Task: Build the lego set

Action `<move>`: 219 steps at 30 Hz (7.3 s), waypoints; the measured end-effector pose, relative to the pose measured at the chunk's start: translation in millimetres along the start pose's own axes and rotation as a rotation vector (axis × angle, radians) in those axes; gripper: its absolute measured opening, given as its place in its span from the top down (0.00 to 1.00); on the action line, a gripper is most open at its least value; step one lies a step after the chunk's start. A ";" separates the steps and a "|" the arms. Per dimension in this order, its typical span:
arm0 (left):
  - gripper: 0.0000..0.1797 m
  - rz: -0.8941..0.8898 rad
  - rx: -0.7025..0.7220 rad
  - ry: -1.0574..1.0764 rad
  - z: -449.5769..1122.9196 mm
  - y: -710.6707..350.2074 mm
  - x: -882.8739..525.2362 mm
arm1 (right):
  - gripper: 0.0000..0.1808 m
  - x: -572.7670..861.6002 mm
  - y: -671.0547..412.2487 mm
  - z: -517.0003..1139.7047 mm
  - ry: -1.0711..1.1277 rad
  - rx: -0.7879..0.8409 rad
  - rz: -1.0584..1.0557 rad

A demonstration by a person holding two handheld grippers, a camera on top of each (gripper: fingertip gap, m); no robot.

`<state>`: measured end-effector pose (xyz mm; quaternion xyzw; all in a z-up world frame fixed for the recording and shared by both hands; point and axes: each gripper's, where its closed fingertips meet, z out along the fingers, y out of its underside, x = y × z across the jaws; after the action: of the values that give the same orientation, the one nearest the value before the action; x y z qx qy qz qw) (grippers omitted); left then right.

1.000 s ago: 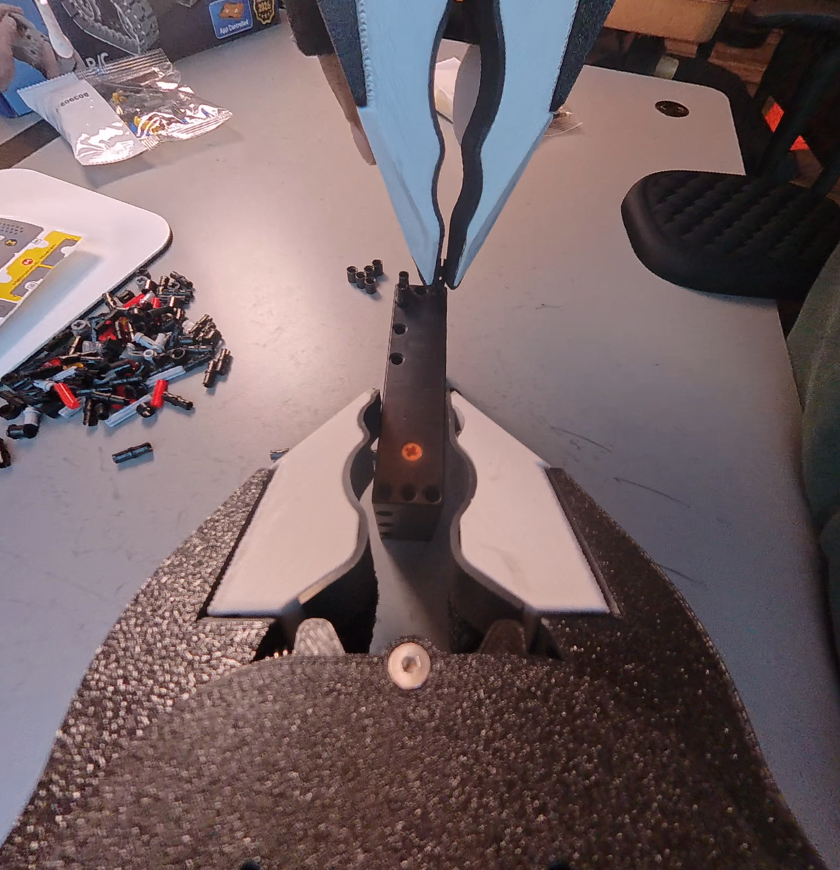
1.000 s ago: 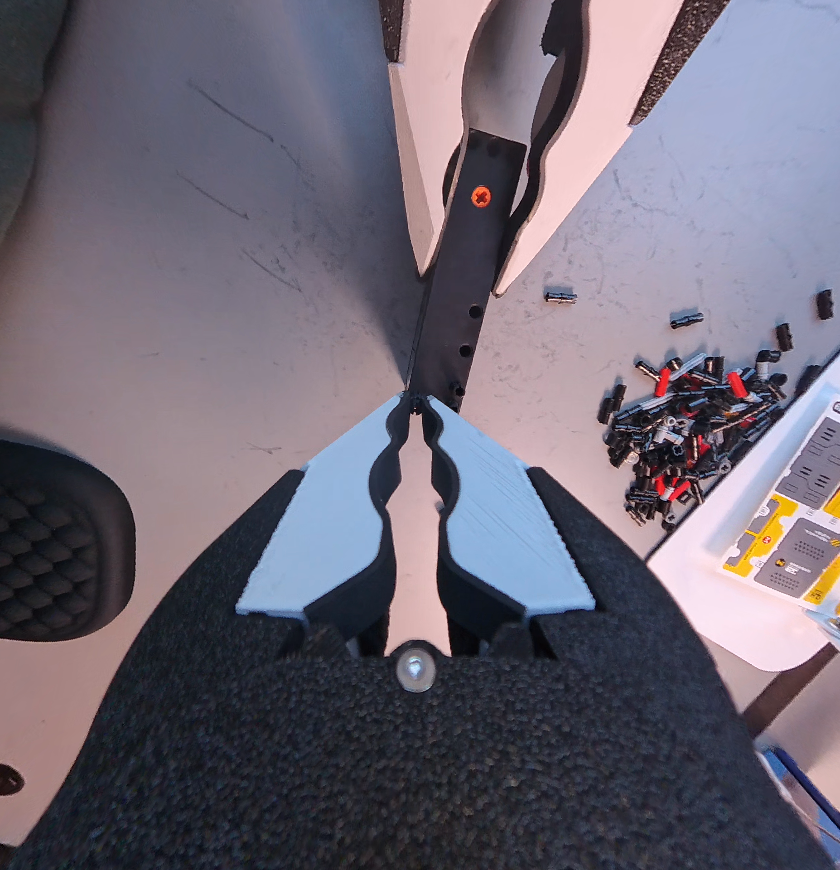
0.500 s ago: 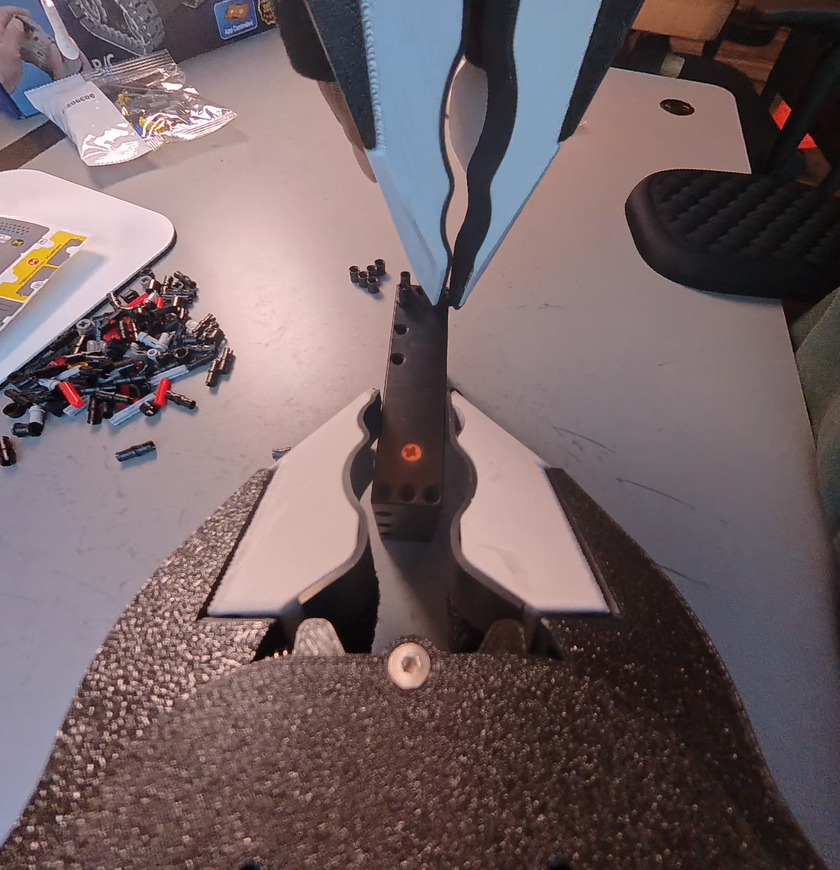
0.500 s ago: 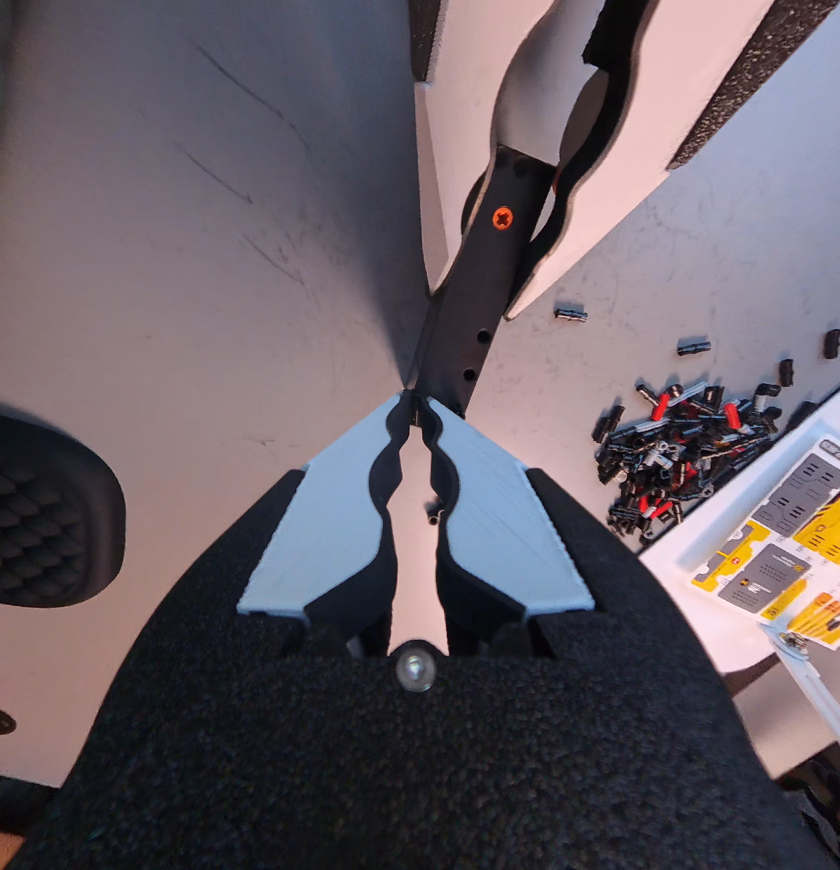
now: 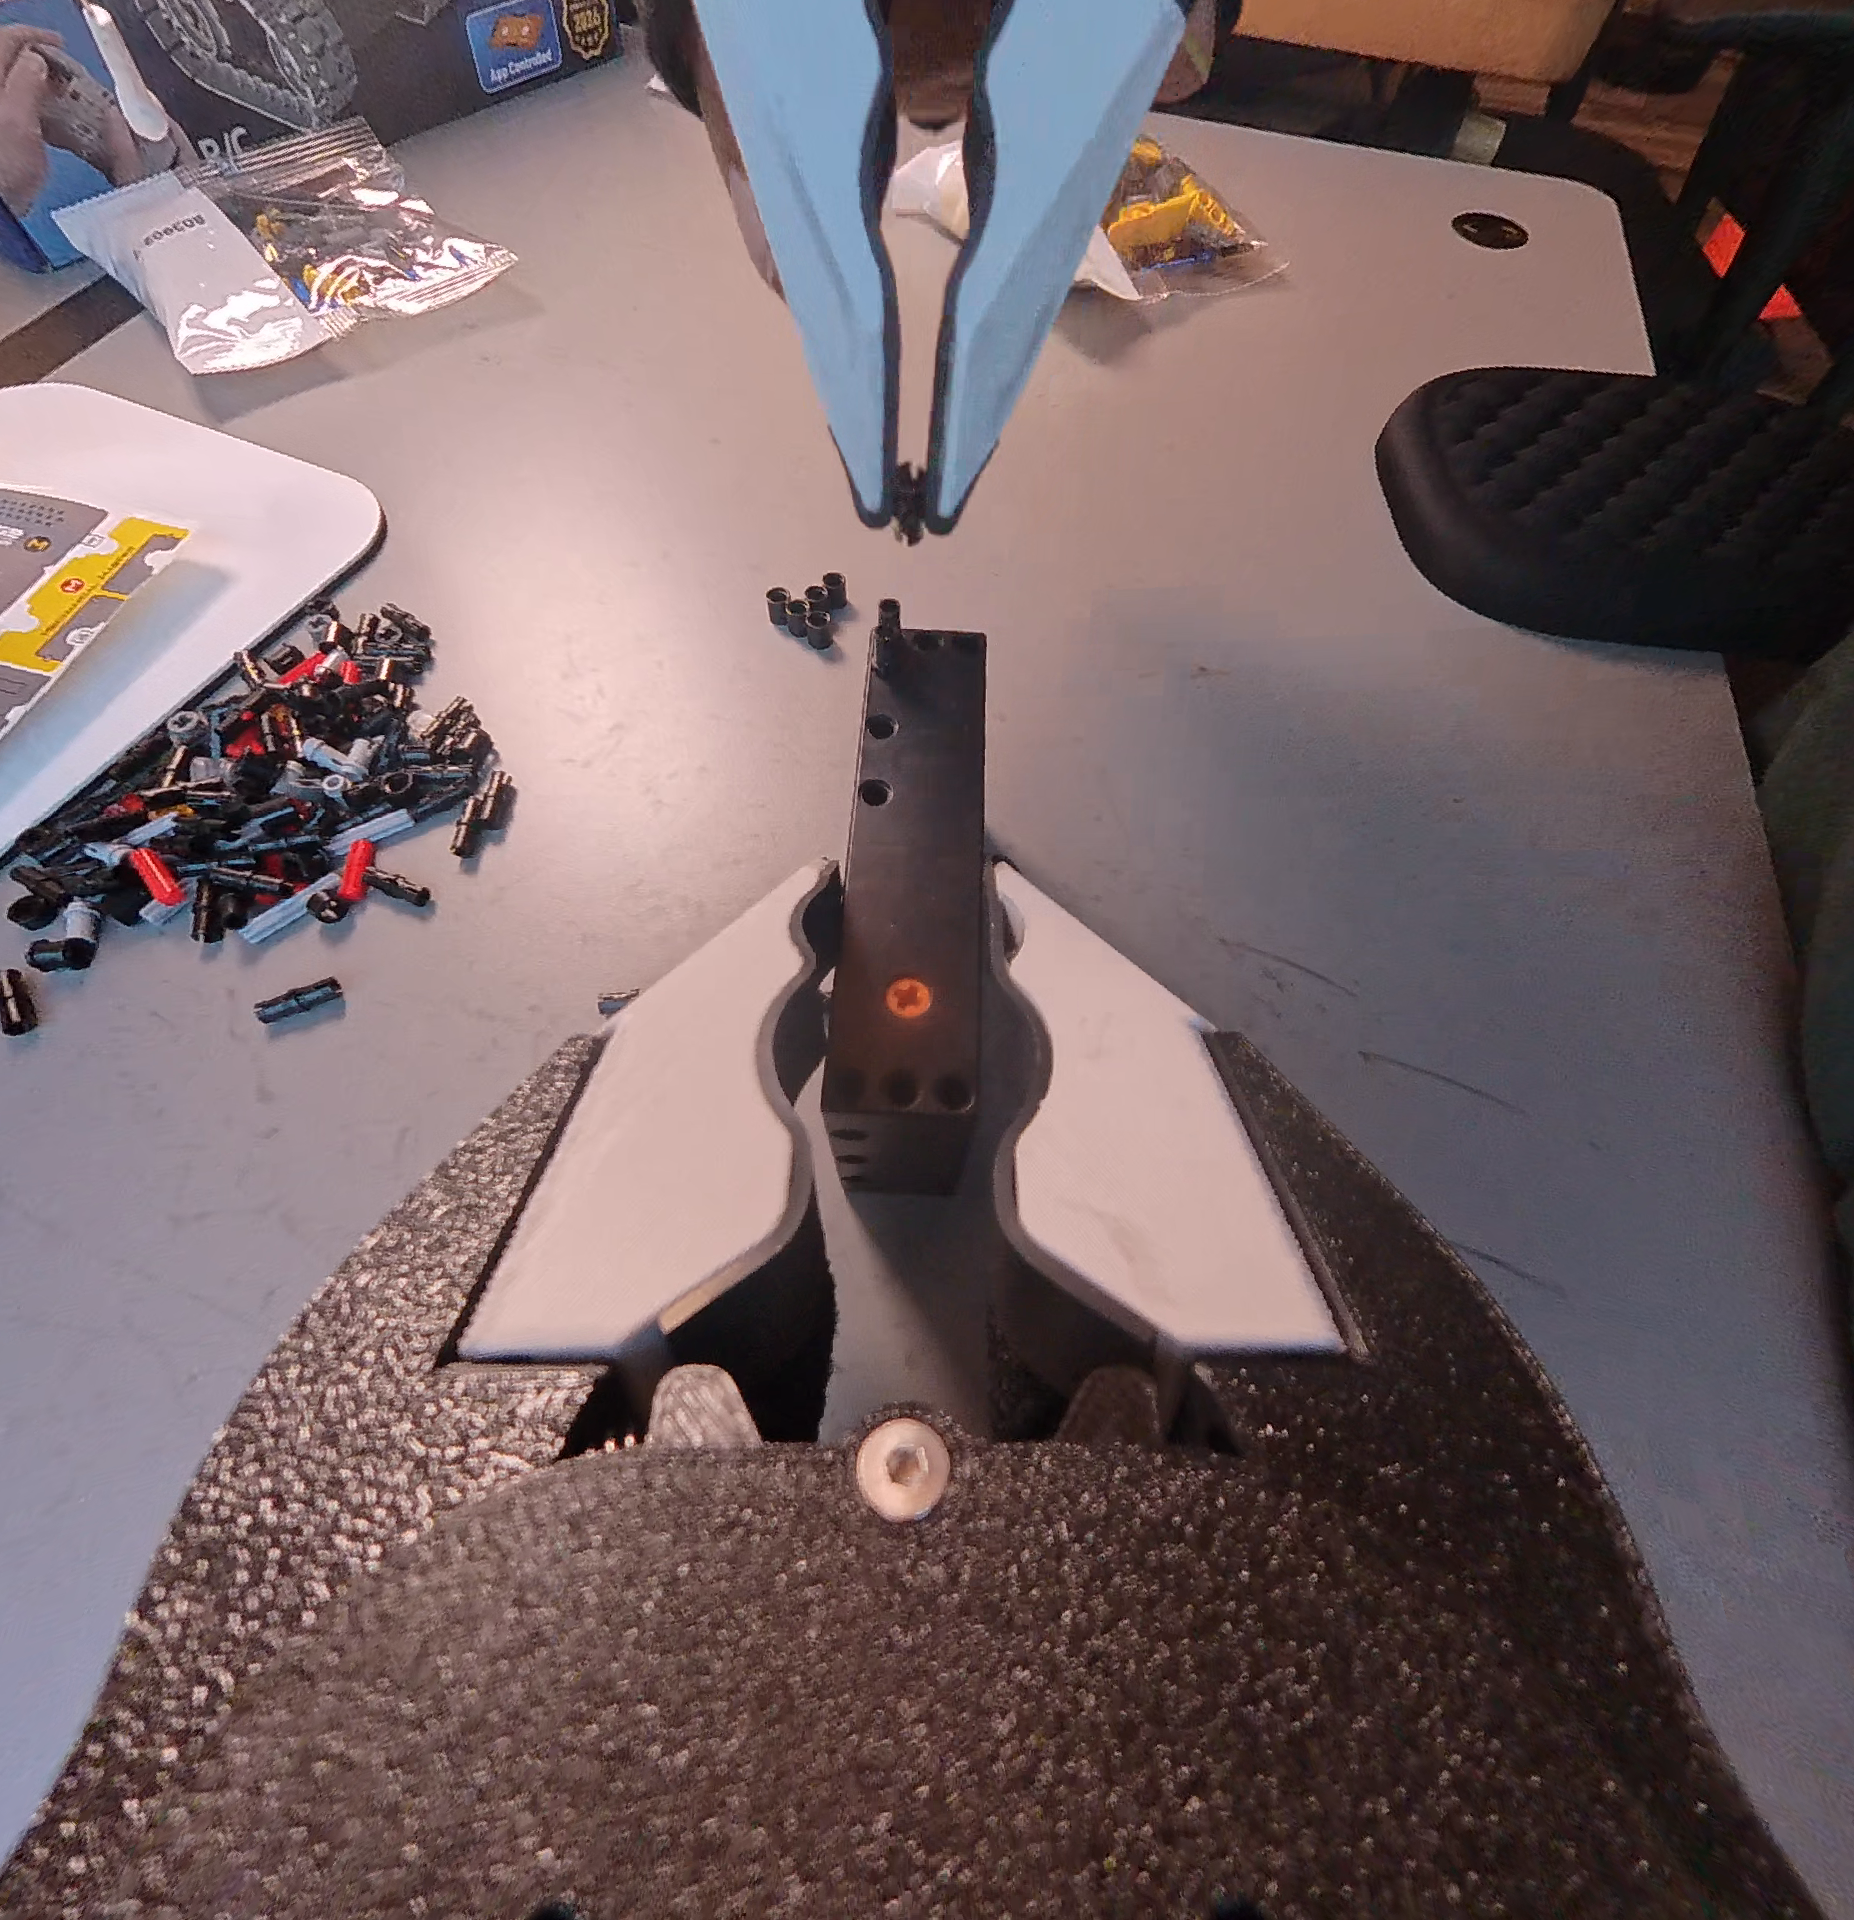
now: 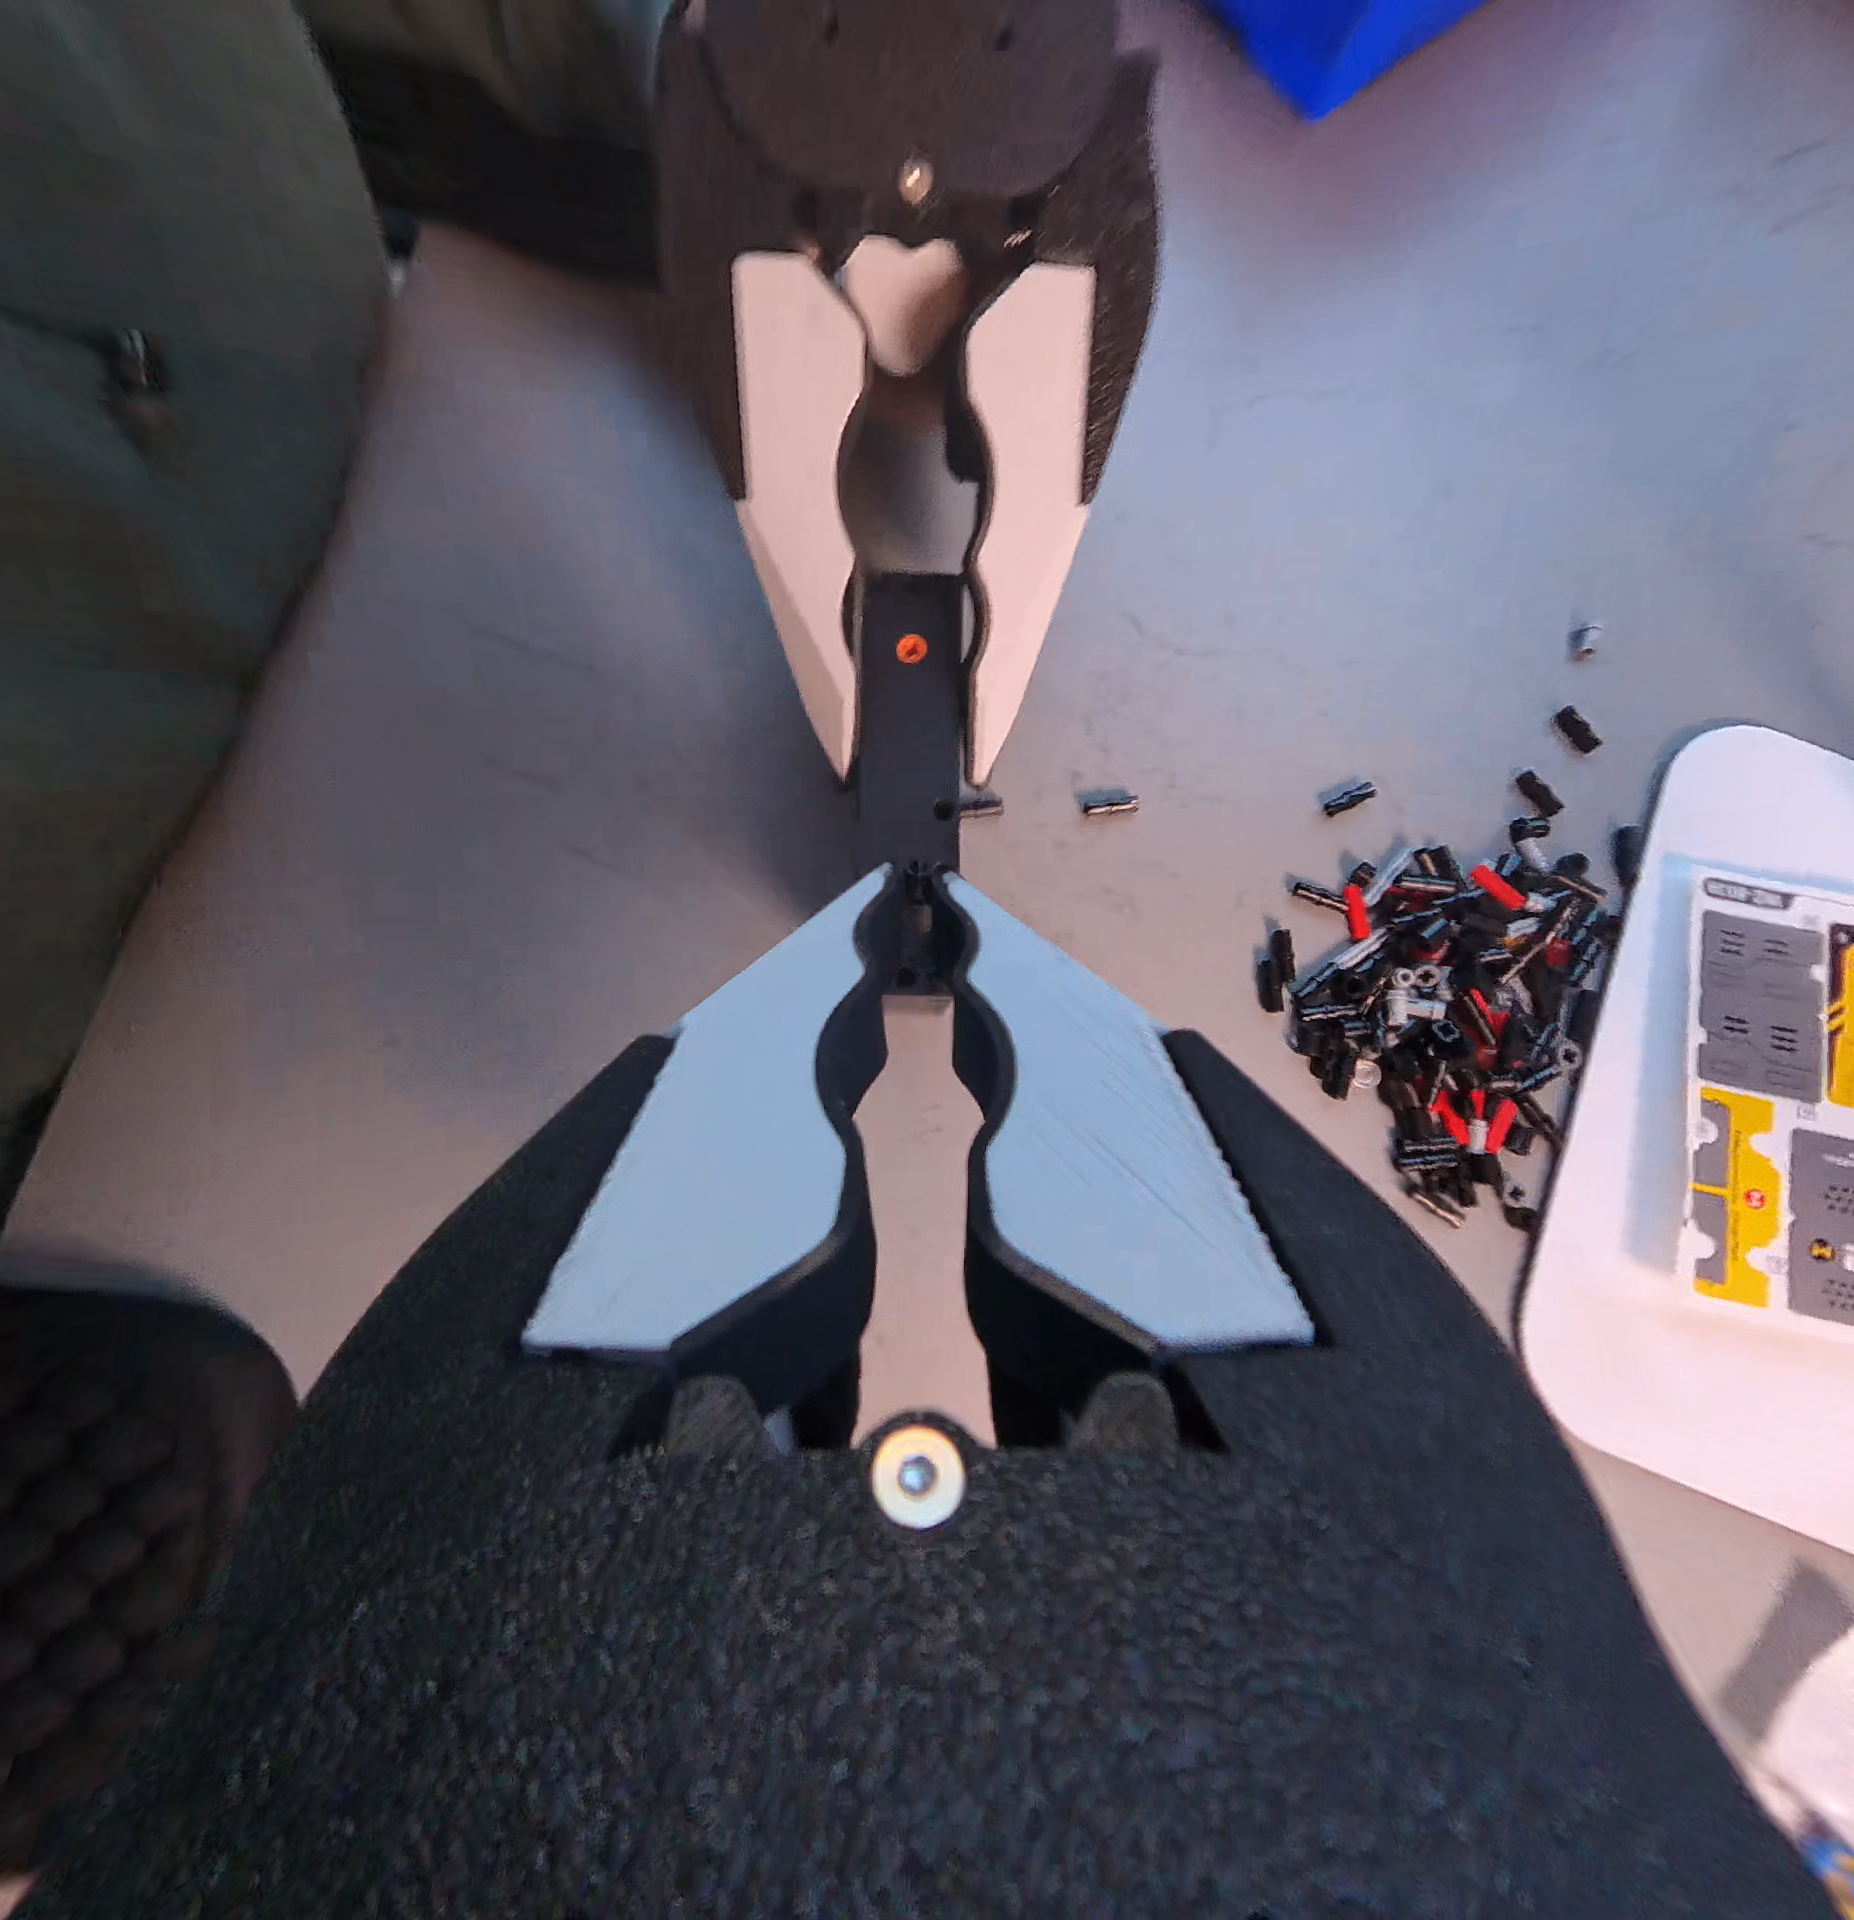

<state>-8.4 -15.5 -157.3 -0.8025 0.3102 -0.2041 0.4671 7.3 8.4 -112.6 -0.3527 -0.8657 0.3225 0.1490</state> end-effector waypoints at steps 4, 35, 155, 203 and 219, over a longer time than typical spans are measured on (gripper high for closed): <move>0.85 0.009 0.001 -0.004 -0.3 0.1 0.4 | 0.99 1.0 3.4 2.4 0.035 0.281 0.220; 0.85 0.005 0.000 0.002 -0.7 0.5 0.9 | 0.98 -11.5 25.4 8.7 0.155 0.438 0.268; 0.85 0.034 0.001 -0.033 -5.2 2.4 -5.2 | 0.72 21.3 116.1 -0.8 0.287 -0.061 0.292; 0.86 0.129 0.383 -0.186 -15.7 -105.2 -20.5 | 0.88 41.8 -42.0 -44.5 0.471 0.801 0.454; 0.95 0.189 0.373 -0.342 -20.9 -101.9 -35.0 | 0.88 45.6 -41.8 -37.7 0.394 0.898 0.601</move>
<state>-15.4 33.4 -59.3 -0.6927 0.2573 -0.0745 0.6696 -28.2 35.0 -55.3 -0.5389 -0.4614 0.6149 0.3445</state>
